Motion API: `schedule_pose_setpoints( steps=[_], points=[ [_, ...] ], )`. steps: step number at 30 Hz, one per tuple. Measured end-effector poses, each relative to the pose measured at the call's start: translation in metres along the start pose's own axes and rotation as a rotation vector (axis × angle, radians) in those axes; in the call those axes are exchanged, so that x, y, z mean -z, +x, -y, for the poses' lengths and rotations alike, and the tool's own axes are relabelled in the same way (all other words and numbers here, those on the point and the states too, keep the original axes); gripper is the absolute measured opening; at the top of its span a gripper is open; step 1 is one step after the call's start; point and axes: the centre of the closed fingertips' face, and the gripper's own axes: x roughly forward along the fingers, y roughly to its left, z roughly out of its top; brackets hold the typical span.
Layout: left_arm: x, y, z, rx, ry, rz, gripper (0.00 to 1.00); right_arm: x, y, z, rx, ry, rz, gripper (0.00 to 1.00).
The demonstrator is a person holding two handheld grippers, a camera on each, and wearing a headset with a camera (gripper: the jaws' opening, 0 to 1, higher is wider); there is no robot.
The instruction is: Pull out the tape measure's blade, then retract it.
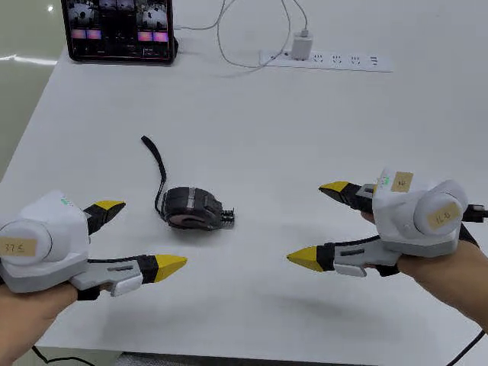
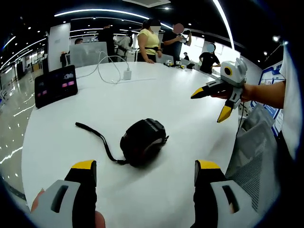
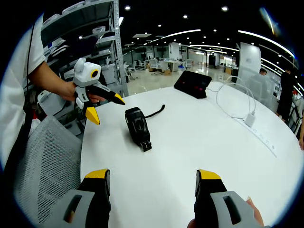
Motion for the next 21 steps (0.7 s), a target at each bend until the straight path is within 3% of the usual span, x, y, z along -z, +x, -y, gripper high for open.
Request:
schedule_pose_setpoints(
  steps=[21],
  points=[
    [0.010, -0.008, 0.008, 0.050, 0.050, -0.022, 0.87, 0.020, -0.022, -0.006, 0.015, 0.033, 0.007, 0.82]
  ],
)
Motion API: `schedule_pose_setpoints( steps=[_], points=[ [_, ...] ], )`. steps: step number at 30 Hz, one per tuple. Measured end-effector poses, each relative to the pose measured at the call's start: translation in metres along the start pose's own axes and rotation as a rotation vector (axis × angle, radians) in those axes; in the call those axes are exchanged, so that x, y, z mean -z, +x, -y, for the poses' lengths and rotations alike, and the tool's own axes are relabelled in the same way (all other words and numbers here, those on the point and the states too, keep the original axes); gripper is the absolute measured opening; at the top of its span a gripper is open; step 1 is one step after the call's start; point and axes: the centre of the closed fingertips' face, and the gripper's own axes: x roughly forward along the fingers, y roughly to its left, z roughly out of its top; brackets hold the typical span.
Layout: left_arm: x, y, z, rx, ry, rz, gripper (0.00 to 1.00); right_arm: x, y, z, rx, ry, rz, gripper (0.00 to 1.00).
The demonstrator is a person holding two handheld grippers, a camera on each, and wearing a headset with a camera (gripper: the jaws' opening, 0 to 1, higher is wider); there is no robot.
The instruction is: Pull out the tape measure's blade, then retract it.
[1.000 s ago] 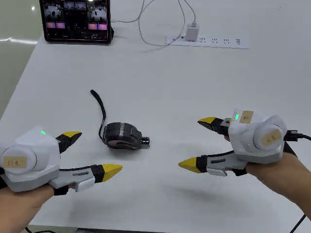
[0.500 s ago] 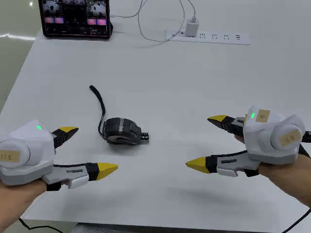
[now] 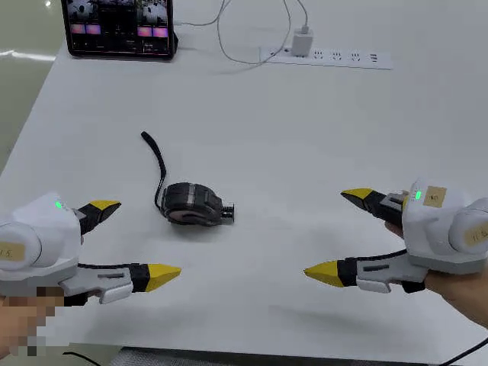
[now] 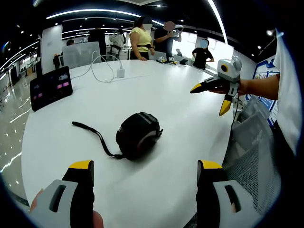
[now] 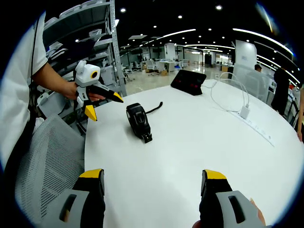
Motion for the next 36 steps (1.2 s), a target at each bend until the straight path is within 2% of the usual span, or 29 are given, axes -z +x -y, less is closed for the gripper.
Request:
schedule_pose_setpoints(
  steps=[7, 21, 31, 36],
  points=[
    [0.003, -0.001, 0.005, 0.020, 0.029, -0.012, 0.91, 0.006, -0.007, 0.000, 0.017, 0.004, -0.005, 0.88],
    [0.002, -0.004, 0.004, 0.025, 0.049, -0.004, 0.99, 0.010, -0.014, -0.003, 0.027, 0.020, -0.003, 0.99],
    [0.001, -0.004, 0.008, 0.043, 0.063, 0.004, 0.99, 0.015, -0.017, -0.005, 0.031, 0.023, -0.013, 0.99],
    [0.002, -0.004, 0.007, 0.037, 0.067, 0.001, 0.99, 0.016, -0.017, -0.005, 0.031, 0.028, -0.012, 0.99]
  ],
)
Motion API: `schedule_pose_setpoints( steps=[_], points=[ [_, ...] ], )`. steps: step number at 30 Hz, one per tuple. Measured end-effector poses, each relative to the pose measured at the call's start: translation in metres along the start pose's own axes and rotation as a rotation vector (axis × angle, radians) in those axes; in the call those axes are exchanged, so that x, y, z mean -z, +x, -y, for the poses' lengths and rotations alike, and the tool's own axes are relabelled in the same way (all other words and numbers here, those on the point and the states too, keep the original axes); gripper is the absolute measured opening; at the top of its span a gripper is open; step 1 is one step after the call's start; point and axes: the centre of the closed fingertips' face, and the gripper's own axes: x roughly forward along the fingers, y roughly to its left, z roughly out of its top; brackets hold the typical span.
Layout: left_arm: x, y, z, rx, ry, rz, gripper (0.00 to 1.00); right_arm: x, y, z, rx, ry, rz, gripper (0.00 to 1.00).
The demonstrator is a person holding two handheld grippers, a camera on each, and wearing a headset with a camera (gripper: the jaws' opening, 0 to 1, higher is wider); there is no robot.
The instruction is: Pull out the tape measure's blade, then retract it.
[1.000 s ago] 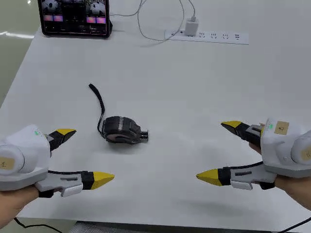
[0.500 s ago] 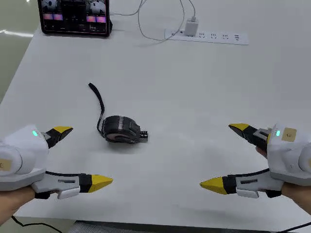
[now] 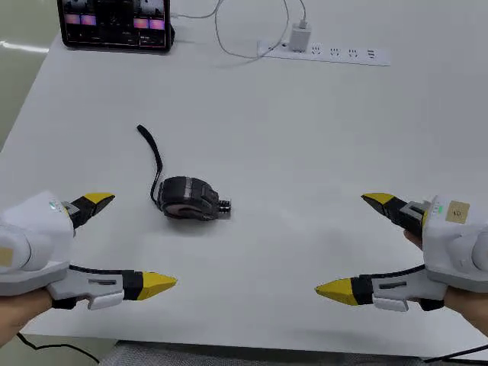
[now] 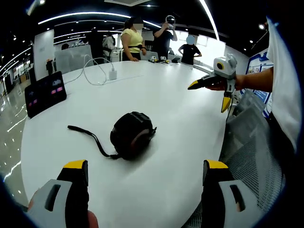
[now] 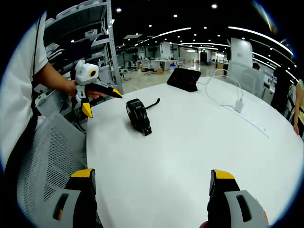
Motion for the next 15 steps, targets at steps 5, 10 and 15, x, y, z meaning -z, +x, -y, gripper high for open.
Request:
schedule_pose_setpoints(
  steps=[5, 10, 15],
  points=[
    [0.0004, -0.0005, -0.0009, -0.002, 0.000, -0.002, 0.99, -0.0001, 0.0003, -0.0003, -0.002, -0.001, -0.001, 0.99],
    [0.0006, -0.0004, -0.0015, -0.002, 0.008, -0.006, 0.99, 0.0010, -0.0006, 0.0002, -0.002, 0.001, -0.003, 0.99],
    [0.0002, 0.0006, -0.0001, 0.003, 0.017, -0.009, 0.99, 0.0014, -0.0014, 0.0002, -0.002, 0.004, -0.003, 0.99]
  ],
)
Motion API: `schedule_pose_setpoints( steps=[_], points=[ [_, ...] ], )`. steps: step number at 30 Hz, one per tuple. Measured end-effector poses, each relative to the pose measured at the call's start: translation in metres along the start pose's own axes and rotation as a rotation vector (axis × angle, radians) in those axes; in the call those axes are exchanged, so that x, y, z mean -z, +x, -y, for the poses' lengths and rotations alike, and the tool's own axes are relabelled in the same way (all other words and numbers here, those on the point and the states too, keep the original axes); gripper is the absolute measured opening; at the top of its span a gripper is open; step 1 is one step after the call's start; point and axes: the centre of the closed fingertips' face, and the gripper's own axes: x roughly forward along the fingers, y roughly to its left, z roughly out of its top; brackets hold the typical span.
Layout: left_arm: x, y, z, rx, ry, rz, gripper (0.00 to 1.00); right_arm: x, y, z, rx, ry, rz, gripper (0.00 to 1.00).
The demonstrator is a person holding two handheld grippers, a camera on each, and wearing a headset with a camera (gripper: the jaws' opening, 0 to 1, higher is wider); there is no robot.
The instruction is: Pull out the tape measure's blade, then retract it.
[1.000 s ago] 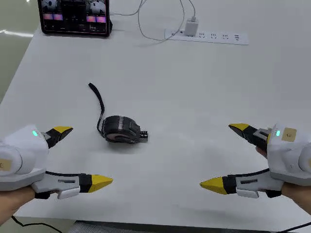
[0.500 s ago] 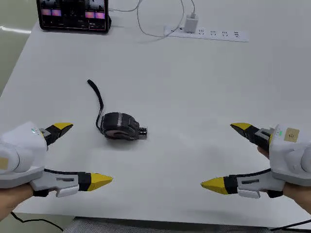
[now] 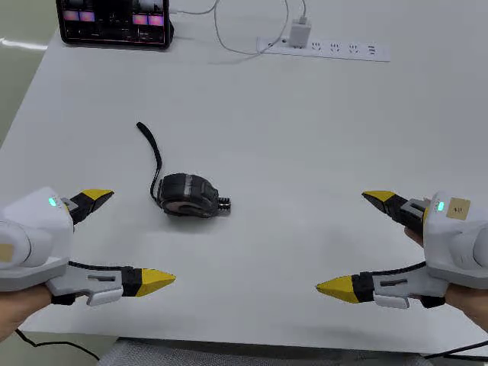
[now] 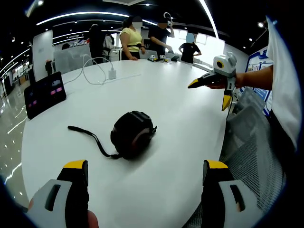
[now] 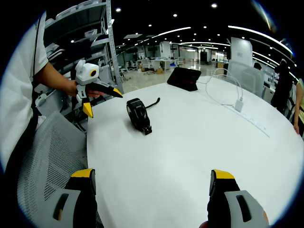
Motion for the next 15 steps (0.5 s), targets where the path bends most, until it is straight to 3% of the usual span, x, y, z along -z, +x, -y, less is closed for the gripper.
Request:
schedule_pose_setpoints(
  steps=[11, 15],
  points=[
    [-0.0002, 0.0005, 0.0033, 0.013, 0.013, -0.003, 0.99, 0.0002, -0.0009, 0.0004, 0.004, 0.002, -0.002, 0.98],
    [-0.0027, -0.0003, -0.0016, -0.013, 0.023, 0.004, 0.99, 0.0003, -0.0013, 0.0002, 0.004, 0.004, -0.003, 0.98]
  ],
)
